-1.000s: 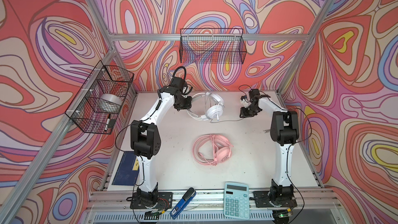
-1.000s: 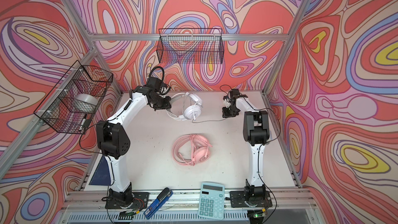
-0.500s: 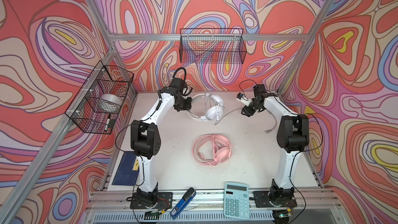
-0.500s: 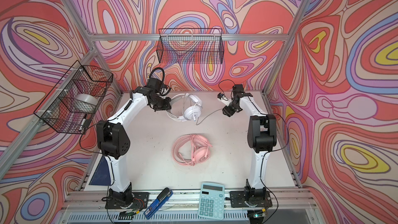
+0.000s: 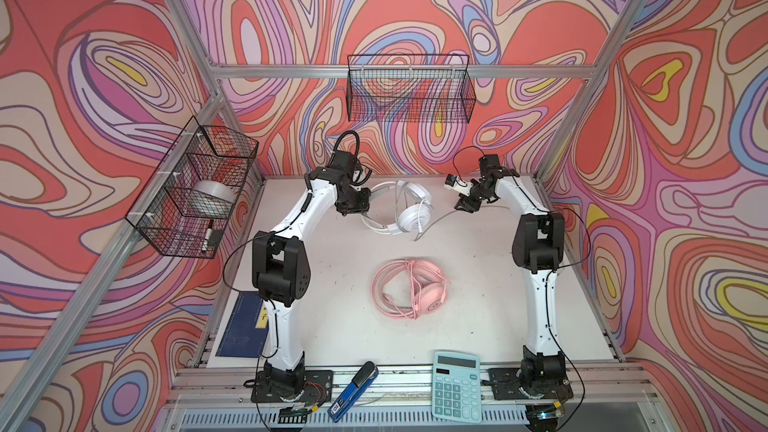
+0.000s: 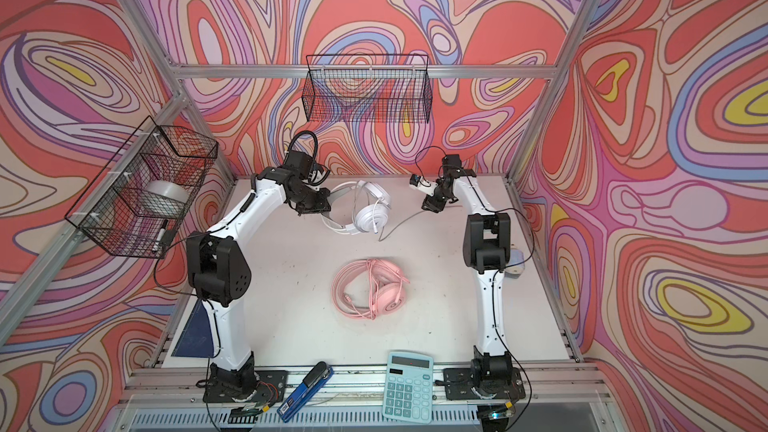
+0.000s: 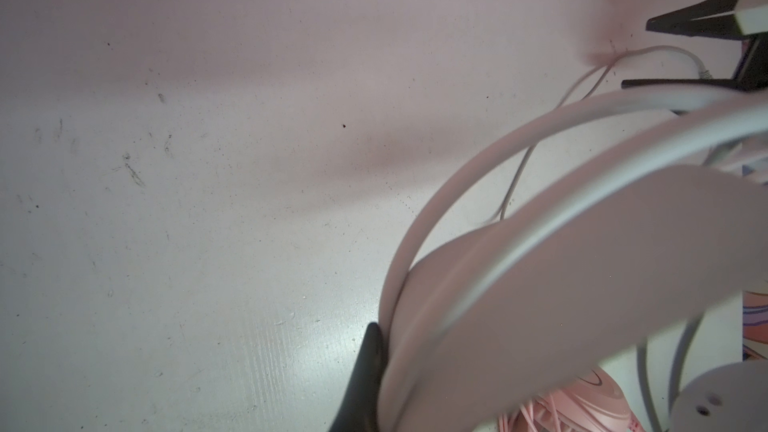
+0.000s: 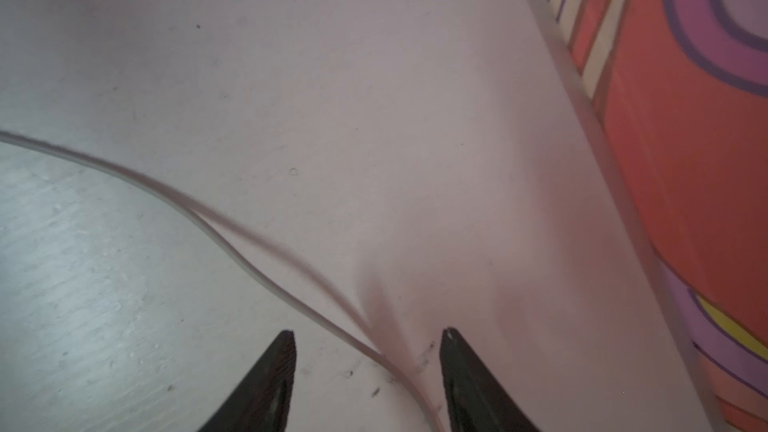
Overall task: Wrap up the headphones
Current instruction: 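Lower the right gripper and grasp the grey cable on the table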
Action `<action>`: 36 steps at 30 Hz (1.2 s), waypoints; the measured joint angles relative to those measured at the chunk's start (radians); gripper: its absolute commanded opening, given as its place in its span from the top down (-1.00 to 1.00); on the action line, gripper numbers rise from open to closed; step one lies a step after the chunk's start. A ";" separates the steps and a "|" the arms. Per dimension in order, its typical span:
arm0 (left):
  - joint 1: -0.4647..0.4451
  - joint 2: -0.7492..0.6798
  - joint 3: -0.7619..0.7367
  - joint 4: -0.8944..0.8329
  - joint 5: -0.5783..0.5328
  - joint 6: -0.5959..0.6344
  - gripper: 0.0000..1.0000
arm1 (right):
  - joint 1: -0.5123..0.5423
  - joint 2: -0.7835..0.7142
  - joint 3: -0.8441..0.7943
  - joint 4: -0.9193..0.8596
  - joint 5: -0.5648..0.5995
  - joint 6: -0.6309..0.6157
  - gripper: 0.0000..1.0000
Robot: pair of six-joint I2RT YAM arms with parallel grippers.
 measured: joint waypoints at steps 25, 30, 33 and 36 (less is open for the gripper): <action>0.000 0.000 -0.010 -0.011 -0.013 -0.003 1.00 | 0.003 0.038 -0.026 -0.044 0.026 -0.097 0.71; 0.000 0.000 -0.010 -0.011 -0.014 -0.003 1.00 | 0.003 -0.012 -0.117 0.010 0.041 -0.120 1.00; 0.000 0.000 -0.010 -0.011 -0.016 -0.010 1.00 | 0.003 -0.047 -0.183 0.058 0.045 -0.127 1.00; 0.000 0.000 -0.010 -0.011 -0.018 -0.019 1.00 | 0.003 -0.088 -0.258 0.104 0.046 -0.135 1.00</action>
